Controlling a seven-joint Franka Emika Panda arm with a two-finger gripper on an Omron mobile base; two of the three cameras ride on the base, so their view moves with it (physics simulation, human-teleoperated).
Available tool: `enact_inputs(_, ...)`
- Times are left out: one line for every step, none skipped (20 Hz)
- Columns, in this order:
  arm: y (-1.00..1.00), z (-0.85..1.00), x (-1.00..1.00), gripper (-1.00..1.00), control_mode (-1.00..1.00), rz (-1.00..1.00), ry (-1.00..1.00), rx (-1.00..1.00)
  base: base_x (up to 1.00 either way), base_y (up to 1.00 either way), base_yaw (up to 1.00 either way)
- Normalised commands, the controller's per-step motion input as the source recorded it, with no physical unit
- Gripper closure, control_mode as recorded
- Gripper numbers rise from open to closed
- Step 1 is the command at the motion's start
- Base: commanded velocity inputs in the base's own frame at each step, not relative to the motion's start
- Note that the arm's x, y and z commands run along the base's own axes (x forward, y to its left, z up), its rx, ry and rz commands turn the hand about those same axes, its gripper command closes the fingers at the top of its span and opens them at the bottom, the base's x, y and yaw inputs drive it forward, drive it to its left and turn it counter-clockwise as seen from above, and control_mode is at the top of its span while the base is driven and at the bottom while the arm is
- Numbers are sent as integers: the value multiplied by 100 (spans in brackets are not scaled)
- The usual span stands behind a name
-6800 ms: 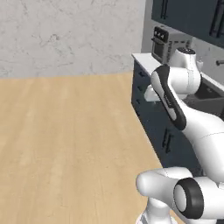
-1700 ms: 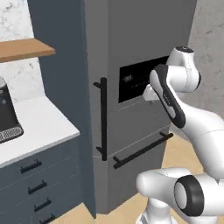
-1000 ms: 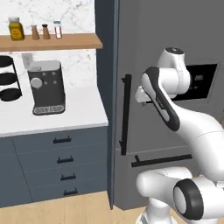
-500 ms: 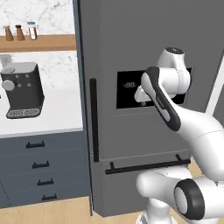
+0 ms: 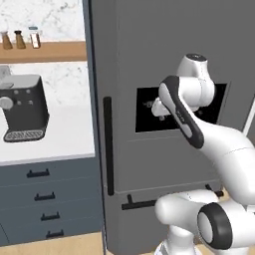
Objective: Navigate to the fridge.
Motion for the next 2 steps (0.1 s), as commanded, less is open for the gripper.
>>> enact_inputs(0, 0, 0, -100, 100, 0, 0, 0, 43, -27, 0)
enact_inputs(0, 0, 0, -100, 100, 0, 0, 0, 57, -32, -3)
